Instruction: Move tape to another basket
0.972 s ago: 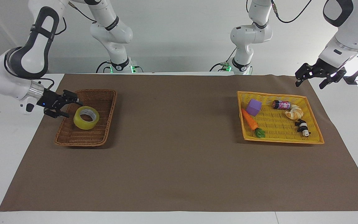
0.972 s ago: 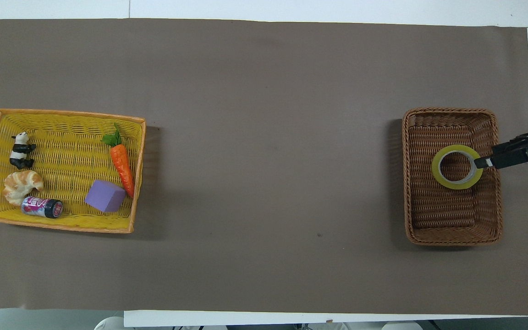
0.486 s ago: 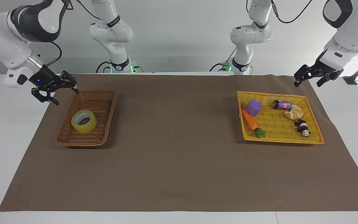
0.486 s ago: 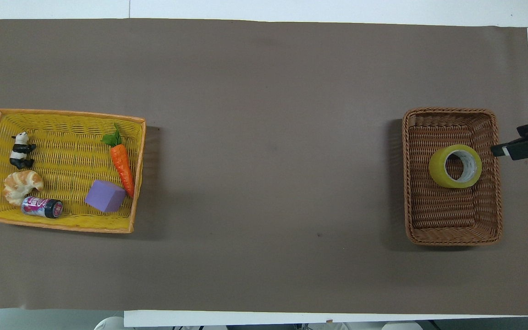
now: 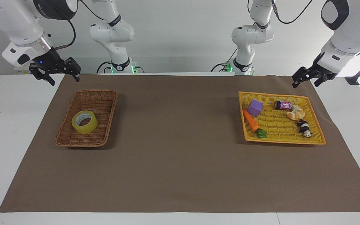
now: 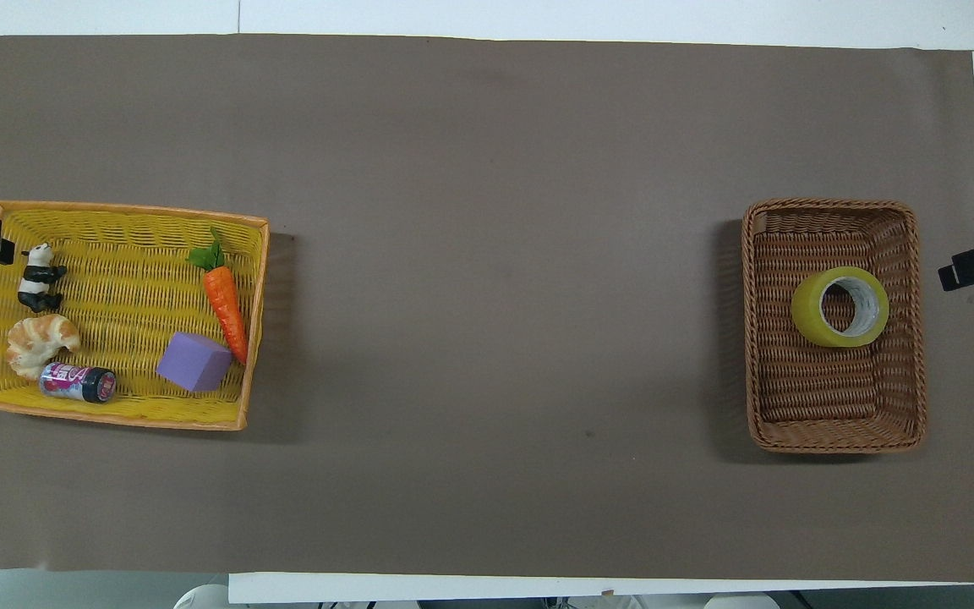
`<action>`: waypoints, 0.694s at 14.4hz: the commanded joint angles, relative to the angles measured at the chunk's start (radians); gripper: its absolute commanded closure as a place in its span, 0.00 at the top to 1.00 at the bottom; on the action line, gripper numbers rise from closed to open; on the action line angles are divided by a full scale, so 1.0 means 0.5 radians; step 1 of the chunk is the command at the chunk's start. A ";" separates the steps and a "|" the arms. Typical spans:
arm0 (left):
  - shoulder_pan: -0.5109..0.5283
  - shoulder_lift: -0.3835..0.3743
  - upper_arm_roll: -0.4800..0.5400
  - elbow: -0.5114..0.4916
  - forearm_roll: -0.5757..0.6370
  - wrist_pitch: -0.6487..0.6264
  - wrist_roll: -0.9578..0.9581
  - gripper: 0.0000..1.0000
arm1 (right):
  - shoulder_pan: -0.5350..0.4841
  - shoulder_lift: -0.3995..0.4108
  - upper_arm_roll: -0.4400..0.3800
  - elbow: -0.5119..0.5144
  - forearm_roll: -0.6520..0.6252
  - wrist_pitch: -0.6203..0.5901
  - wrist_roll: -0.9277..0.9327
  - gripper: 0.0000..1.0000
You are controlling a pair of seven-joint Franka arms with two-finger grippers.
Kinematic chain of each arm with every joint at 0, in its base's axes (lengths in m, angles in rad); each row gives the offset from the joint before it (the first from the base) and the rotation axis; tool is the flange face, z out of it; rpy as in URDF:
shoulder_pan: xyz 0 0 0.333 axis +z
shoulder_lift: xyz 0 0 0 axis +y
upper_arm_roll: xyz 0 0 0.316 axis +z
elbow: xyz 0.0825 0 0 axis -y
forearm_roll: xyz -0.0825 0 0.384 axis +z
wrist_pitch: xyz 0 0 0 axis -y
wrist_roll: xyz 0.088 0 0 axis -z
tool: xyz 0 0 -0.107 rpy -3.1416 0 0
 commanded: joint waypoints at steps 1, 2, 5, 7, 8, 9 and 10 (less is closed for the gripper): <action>0.005 -0.032 0.003 -0.031 0.028 -0.024 -0.028 1.00 | -0.022 0.144 0.006 0.310 -0.031 -0.275 0.138 1.00; 0.005 -0.032 0.003 -0.031 0.028 -0.024 -0.028 1.00 | -0.025 0.175 0.006 0.366 -0.043 -0.318 0.145 1.00; 0.002 -0.032 0.003 -0.031 0.028 -0.024 -0.028 1.00 | -0.065 0.187 0.006 0.361 -0.037 -0.310 0.148 1.00; 0.005 -0.032 0.003 -0.031 0.028 -0.024 -0.028 1.00 | -0.062 0.203 -0.003 0.376 -0.040 -0.325 0.145 1.00; 0.005 -0.032 0.003 -0.031 0.028 -0.024 -0.028 1.00 | -0.056 0.203 -0.003 0.379 -0.037 -0.325 0.145 1.00; 0.005 -0.032 0.003 -0.031 0.028 -0.024 -0.028 1.00 | -0.049 0.203 0.006 0.379 -0.043 -0.325 0.148 1.00; 0.002 -0.032 0.003 -0.031 0.028 -0.024 -0.028 1.00 | -0.049 0.200 0.006 0.379 -0.043 -0.325 0.148 1.00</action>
